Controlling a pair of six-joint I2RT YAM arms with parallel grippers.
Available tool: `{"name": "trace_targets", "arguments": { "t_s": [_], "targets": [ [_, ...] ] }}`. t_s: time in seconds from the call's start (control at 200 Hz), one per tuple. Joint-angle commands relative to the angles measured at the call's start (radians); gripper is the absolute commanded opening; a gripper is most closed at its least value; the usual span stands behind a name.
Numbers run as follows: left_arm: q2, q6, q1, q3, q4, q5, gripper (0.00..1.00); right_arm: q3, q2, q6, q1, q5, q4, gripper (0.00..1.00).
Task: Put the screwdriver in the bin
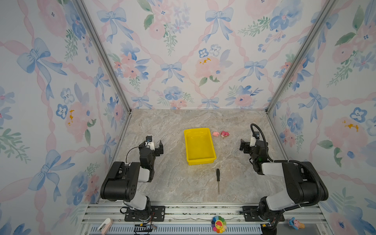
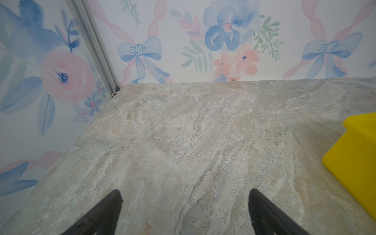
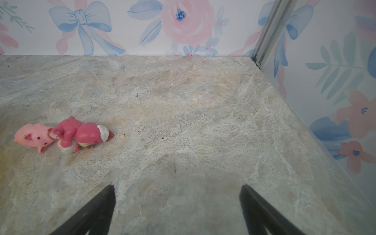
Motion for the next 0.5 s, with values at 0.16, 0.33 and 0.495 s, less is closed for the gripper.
{"name": "trace_targets", "arguments": {
  "t_s": [0.16, 0.33, 0.495],
  "targets": [
    [-0.094, -0.017, 0.005, 0.091, -0.237, -0.028, 0.97, 0.062, -0.128, -0.009, 0.018, 0.014, -0.203, 0.97],
    [-0.158, -0.050, 0.005, 0.153, -0.473, -0.043, 0.98, 0.074, -0.204, -0.011, 0.046, 0.013, -0.313, 0.97],
    [-0.226, -0.074, 0.006, 0.203, -0.630, 0.014, 0.98, 0.087, -0.310, 0.062, 0.066, 0.053, -0.436, 0.97]
  ]
}}
